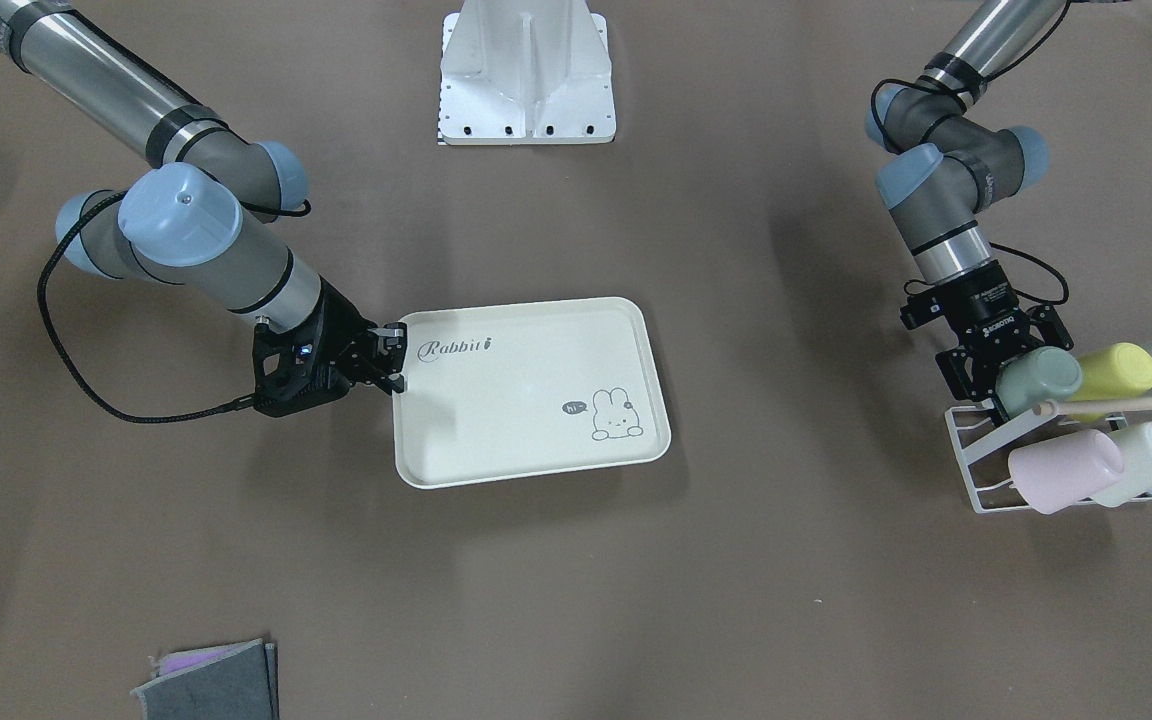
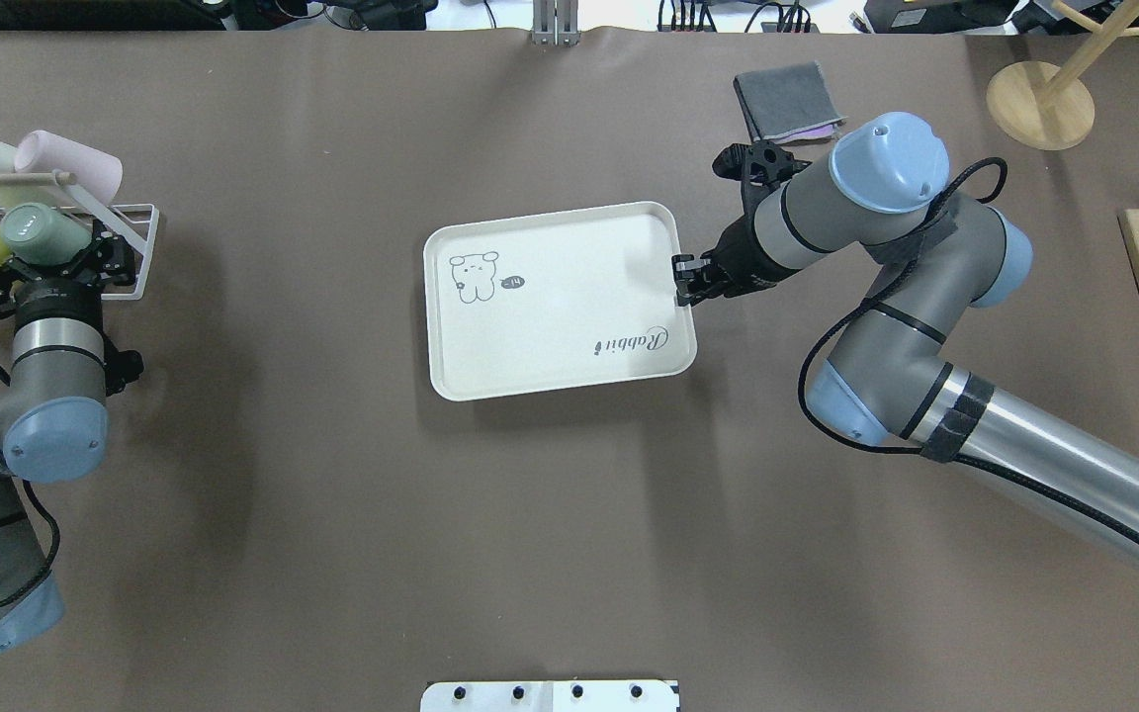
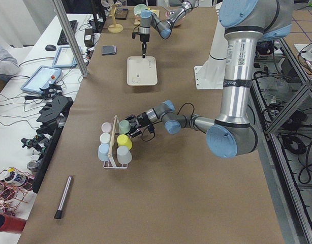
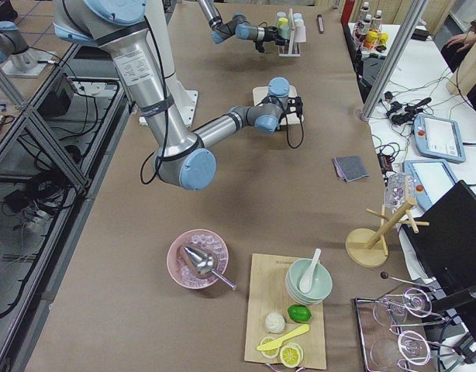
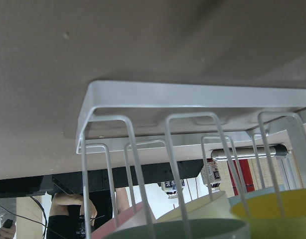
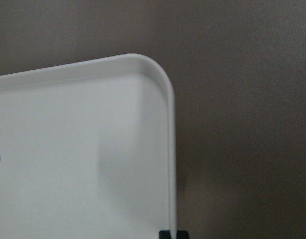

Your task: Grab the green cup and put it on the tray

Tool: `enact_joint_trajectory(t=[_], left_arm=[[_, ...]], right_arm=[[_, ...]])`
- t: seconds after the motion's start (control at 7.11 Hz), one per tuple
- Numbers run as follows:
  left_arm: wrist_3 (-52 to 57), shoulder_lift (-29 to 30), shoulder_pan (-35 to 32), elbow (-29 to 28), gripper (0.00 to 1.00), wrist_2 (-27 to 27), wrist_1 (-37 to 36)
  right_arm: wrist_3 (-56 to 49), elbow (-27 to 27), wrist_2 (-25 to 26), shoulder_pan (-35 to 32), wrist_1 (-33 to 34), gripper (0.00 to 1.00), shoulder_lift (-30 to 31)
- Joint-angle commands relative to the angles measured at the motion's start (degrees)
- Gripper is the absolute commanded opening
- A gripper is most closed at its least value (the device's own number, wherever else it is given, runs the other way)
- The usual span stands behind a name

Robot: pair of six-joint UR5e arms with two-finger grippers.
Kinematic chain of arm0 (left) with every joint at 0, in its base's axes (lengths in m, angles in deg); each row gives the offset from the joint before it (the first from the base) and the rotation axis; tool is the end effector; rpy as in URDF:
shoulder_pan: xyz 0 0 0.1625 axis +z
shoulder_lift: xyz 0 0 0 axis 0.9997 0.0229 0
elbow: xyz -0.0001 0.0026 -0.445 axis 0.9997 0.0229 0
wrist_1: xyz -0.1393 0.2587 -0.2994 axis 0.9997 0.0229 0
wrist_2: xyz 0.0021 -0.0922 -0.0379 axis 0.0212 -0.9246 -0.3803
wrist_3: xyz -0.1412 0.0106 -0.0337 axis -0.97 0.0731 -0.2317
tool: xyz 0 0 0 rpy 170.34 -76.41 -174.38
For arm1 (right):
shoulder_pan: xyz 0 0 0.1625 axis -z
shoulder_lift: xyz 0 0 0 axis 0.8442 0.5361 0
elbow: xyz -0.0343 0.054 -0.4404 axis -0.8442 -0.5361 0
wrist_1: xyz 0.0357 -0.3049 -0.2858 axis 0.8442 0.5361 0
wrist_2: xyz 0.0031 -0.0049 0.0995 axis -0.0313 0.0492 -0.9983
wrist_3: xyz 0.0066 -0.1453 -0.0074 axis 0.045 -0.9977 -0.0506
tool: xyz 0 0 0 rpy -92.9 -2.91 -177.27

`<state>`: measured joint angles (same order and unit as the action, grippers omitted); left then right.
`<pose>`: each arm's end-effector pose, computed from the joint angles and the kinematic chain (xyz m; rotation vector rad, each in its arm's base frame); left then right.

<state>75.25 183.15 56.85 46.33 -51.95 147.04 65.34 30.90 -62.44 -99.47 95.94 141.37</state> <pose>0.3427 -0.5058 0.6085 0.3841 -1.2840 2.0659 -0.5183 -0.5383 0.3617 0.1413 -1.1310 -0.0514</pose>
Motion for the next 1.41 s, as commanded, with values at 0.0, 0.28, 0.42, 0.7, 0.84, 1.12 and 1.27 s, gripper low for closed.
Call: enact_joint_trajectory(t=[0.0,0.28,0.42,0.7,0.84,1.12,1.27], left_arm=[[0.0,-0.1,-0.3,0.5,0.65,0.0,0.4],[0.1,-0.9,-0.4,1.5,0.55,0.0,1.7],[0.2,-2.0,-0.6,3.4,0.55,0.8,1.7],[2.4,-2.7,-0.6,5.5,0.56,1.1,1.7],[4.1,-2.8,-0.9,7.0,0.56,1.1,1.7],[4.3,-5.3,-1.1,9.9,0.55,1.1,1.7],[4.4,-5.9,-1.7,10.9,0.56,1.1,1.7]], right_arm=[[0.1,-1.0,0.0,0.7,0.0,0.0,0.0],[0.1,-1.3,0.0,0.8,0.0,0.0,-0.1],[0.1,-1.3,-0.1,0.8,0.0,0.0,-0.1],[0.1,-1.4,0.0,0.8,0.0,0.0,-0.1],[0.1,-1.4,0.0,0.9,0.0,0.0,-0.1],[0.1,-1.6,-0.1,1.2,0.0,0.0,-0.1],[0.1,-1.6,-0.3,1.2,0.1,0.01,-0.1]])
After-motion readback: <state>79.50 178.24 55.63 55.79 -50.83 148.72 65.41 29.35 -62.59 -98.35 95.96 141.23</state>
